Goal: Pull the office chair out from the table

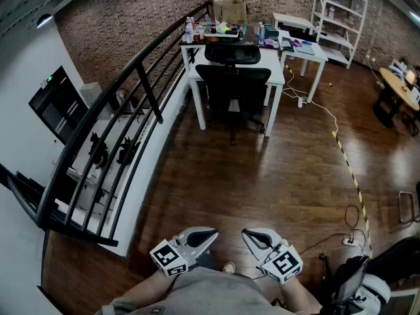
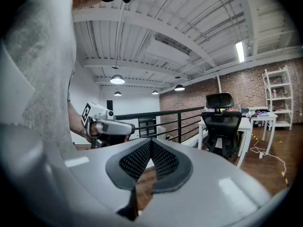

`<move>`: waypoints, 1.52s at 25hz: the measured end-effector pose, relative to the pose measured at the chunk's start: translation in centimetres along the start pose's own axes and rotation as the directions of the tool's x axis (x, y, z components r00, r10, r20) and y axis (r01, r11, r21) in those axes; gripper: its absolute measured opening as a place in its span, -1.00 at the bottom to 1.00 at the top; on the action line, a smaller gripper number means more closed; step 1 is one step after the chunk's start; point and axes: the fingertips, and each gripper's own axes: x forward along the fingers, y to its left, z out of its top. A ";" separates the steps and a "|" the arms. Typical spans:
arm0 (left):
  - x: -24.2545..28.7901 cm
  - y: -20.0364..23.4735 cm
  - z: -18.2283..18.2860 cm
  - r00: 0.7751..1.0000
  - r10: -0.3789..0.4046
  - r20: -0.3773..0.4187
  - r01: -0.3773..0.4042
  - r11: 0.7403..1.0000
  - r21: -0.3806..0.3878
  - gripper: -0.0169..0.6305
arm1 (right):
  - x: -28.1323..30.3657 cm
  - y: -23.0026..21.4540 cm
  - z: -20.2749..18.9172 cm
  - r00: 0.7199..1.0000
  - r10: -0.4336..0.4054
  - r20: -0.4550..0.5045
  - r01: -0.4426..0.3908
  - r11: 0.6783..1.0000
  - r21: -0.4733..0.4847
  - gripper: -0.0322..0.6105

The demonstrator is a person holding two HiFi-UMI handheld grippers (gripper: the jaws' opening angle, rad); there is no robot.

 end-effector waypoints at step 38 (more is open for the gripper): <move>12.7 37.2 15.5 0.992 -0.081 0.092 0.068 0.989 0.134 -0.93 | 24.3 -30.0 13.0 0.960 -0.269 0.079 0.275 0.958 -0.082 -0.88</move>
